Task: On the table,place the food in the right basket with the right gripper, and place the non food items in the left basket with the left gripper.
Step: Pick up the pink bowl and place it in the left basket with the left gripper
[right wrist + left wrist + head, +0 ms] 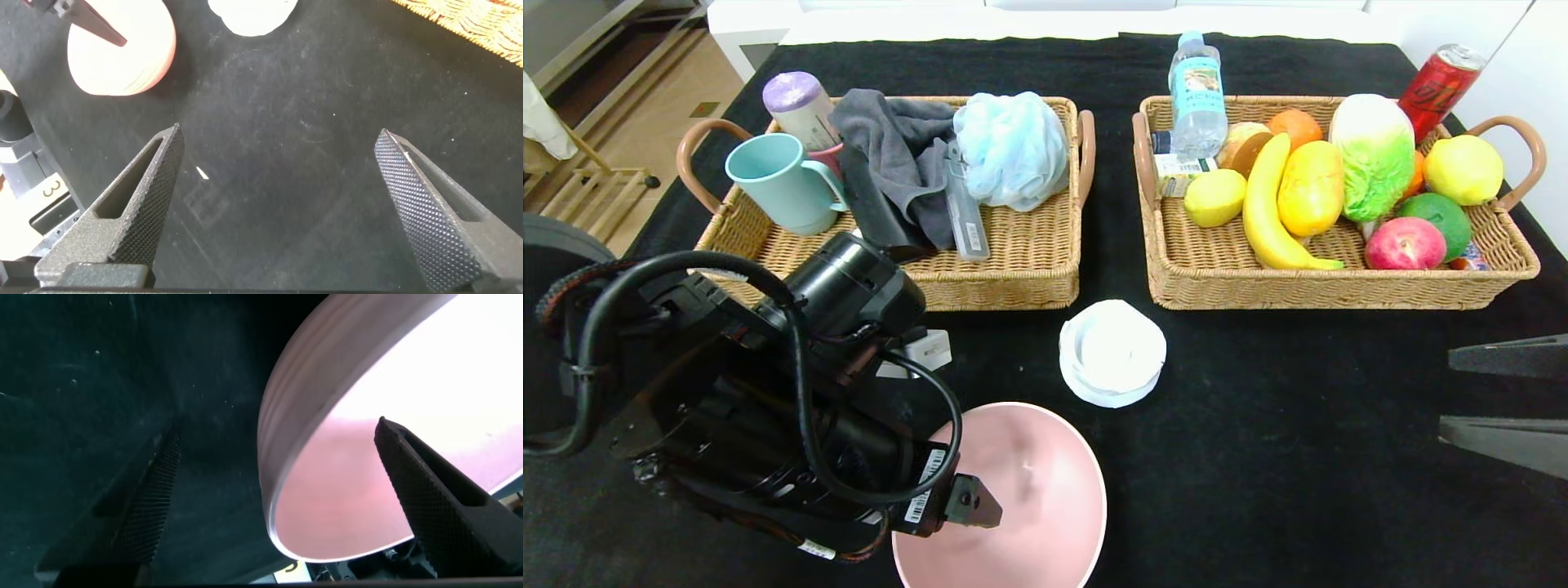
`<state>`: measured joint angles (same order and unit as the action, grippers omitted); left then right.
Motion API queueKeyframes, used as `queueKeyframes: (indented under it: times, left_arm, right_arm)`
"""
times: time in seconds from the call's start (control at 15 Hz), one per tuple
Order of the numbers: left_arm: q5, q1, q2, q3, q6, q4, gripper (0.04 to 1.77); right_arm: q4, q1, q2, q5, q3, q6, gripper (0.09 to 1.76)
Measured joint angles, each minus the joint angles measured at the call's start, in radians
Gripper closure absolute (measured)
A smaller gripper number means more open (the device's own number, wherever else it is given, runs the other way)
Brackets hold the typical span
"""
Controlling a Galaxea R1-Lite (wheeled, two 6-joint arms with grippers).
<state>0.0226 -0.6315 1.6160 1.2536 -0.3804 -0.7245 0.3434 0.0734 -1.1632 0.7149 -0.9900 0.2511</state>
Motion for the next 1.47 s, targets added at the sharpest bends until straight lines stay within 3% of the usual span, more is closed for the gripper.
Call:
queueKeyframes:
  times: [0.33, 0.4, 0.6, 0.8, 0.87, 0.93, 1.47]
  left_arm:
    - [0.0, -0.002, 0.007, -0.002, -0.009, 0.0, 0.09]
    - [0.001, -0.002, 0.007, -0.001, -0.01, 0.0, 0.17]
    - [0.002, -0.003, 0.008, -0.001, -0.01, 0.0, 0.67]
    - [0.002, -0.003, 0.007, -0.004, -0.01, 0.0, 1.0]
    - [0.002, -0.003, 0.006, -0.005, -0.01, 0.0, 1.21]
    - [0.005, -0.003, 0.006, -0.005, -0.009, 0.0, 1.62]
    - [0.007, -0.003, 0.001, -0.008, -0.009, -0.001, 1.65]
  right_arm:
    - [0.0, 0.0, -0.001, 0.0, 0.0, 0.0, 0.14]
    - [0.0, 0.0, -0.001, 0.0, 0.0, 0.0, 0.14]
    - [0.0, 0.0, -0.001, 0.0, 0.0, 0.001, 0.14]
    - [0.0, 0.0, -0.001, 0.0, 0.0, 0.0, 0.14]
    - [0.0, 0.0, -0.001, 0.0, 0.0, -0.001, 0.14]
    - [0.0, 0.0, -0.001, 0.0, 0.0, 0.0, 0.14]
    - [0.0, 0.0, -0.001, 0.0, 0.0, 0.0, 0.14]
